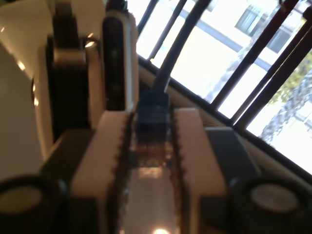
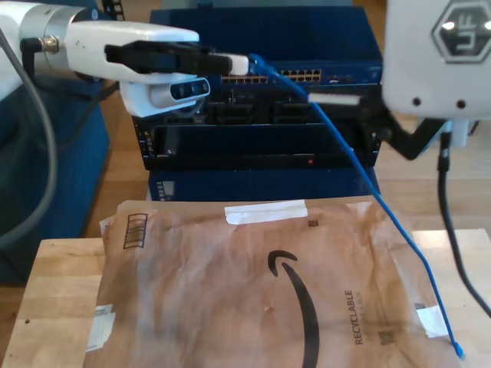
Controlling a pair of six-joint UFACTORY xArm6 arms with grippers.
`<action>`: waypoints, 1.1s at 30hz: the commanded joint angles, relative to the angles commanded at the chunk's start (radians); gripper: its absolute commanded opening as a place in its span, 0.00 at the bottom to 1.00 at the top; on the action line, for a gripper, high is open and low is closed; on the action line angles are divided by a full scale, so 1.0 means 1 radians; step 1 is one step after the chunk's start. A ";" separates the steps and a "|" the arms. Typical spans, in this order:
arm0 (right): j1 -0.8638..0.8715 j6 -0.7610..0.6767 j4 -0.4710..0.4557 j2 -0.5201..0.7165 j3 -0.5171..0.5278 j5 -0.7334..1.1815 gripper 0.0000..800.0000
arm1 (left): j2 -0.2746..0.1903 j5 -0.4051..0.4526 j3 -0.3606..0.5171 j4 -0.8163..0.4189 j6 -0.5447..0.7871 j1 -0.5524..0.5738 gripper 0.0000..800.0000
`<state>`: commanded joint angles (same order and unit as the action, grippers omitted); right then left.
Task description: Grab the cable and plug it in
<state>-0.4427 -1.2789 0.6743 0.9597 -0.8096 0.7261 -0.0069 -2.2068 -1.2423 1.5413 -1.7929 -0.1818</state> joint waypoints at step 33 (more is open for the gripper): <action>-0.138 0.078 0.000 -0.103 0.021 -0.173 0.65 | 0.003 -0.064 0.034 0.068 -0.023 -0.005 0.00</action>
<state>-0.5808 -1.2006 0.6743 0.8569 -0.7881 0.5528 -0.0038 -2.2712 -1.2085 1.6088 -1.8159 -0.1864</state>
